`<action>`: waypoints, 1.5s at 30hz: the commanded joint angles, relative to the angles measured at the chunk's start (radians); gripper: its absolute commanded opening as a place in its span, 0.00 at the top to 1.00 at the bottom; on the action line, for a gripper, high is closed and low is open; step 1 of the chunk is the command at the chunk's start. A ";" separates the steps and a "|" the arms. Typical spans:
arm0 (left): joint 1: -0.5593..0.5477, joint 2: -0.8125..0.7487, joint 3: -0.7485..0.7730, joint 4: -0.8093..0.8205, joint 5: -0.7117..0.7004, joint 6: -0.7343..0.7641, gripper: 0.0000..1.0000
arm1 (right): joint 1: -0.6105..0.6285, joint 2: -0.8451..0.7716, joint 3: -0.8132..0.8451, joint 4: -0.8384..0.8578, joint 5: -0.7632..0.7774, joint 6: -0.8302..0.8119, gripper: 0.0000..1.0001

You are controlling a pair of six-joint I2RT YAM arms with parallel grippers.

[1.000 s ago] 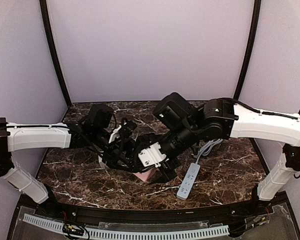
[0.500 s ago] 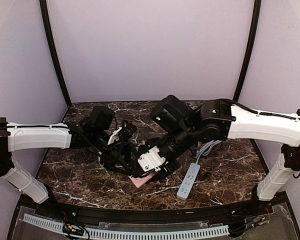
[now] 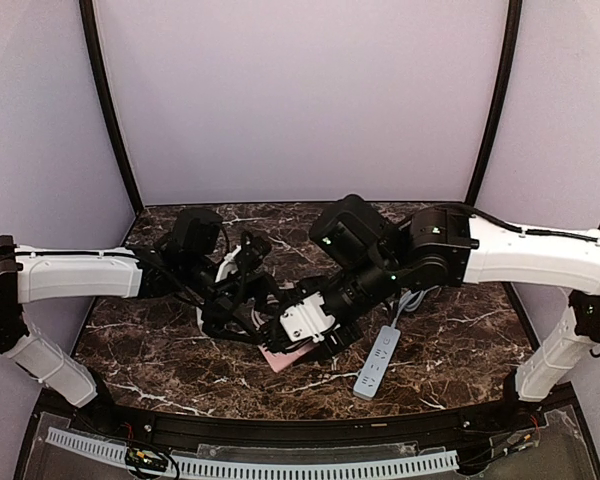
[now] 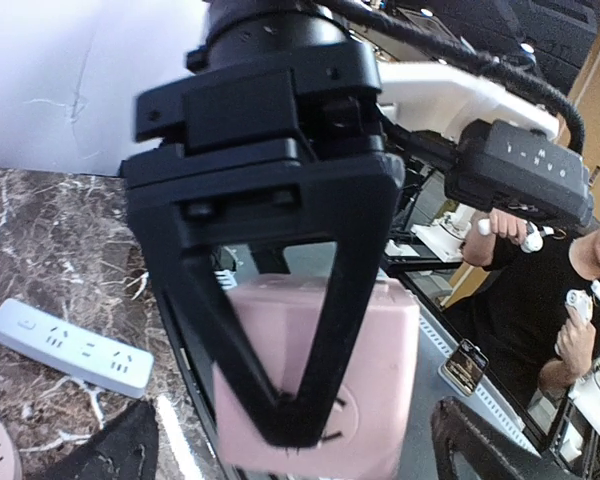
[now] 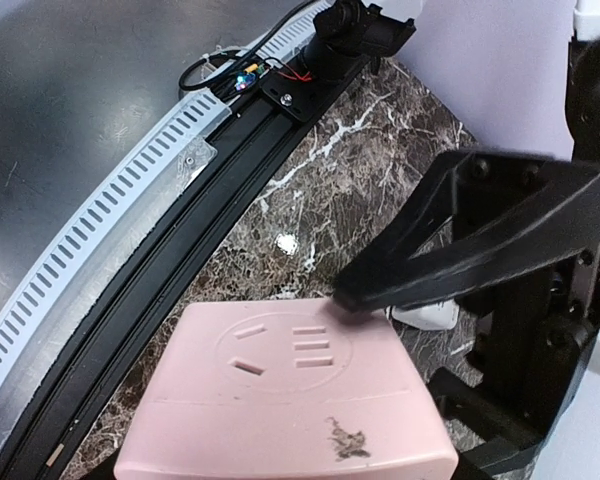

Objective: Insert the plug

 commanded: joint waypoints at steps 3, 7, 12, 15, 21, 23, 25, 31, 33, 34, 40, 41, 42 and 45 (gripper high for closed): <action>0.089 -0.024 -0.127 0.590 -0.081 -0.428 0.01 | -0.003 -0.104 -0.110 0.127 0.054 0.162 1.00; 0.121 -0.020 -0.154 0.647 -0.155 -0.472 0.01 | -0.004 -0.169 -0.195 0.195 0.124 0.270 1.00; 0.126 -0.062 -0.168 0.614 -0.297 -0.454 0.01 | -0.004 -0.233 -0.293 0.267 0.253 0.478 1.00; 0.126 -0.099 -0.167 0.485 -0.388 -0.376 0.01 | -0.003 -0.253 -0.331 0.270 0.300 0.607 1.00; 0.126 -0.176 -0.231 0.468 -0.600 -0.358 0.01 | -0.004 -0.238 -0.333 0.170 0.512 0.851 1.00; 0.125 -0.189 -0.246 0.474 -0.657 -0.374 0.01 | -0.003 -0.231 -0.329 0.135 0.533 0.897 1.00; 0.125 -0.202 -0.257 0.467 -0.743 -0.403 0.01 | -0.003 -0.225 -0.331 0.103 0.536 0.950 1.00; 0.125 -0.221 -0.241 0.378 -0.910 -0.568 0.01 | -0.004 -0.160 -0.293 -0.048 0.585 1.140 1.00; 0.126 -0.239 -0.248 0.357 -0.940 -0.630 0.01 | -0.003 -0.121 -0.265 -0.138 0.584 1.214 1.00; 0.125 -0.255 -0.261 0.355 -0.963 -0.691 0.01 | -0.003 -0.110 -0.252 -0.171 0.583 1.243 1.00; 0.124 -0.336 -0.312 0.294 -1.129 -1.001 0.01 | -0.010 -0.067 -0.214 -0.287 0.516 1.337 1.00; 0.124 -0.346 -0.307 0.240 -1.149 -1.053 0.01 | -0.011 -0.058 -0.215 -0.299 0.501 1.343 1.00; 0.123 -0.365 -0.302 0.213 -1.178 -1.070 0.01 | -0.014 -0.049 -0.217 -0.311 0.485 1.347 1.00; 0.122 -0.396 -0.285 0.126 -1.210 -1.129 0.01 | -0.017 -0.038 -0.233 -0.316 0.392 1.332 1.00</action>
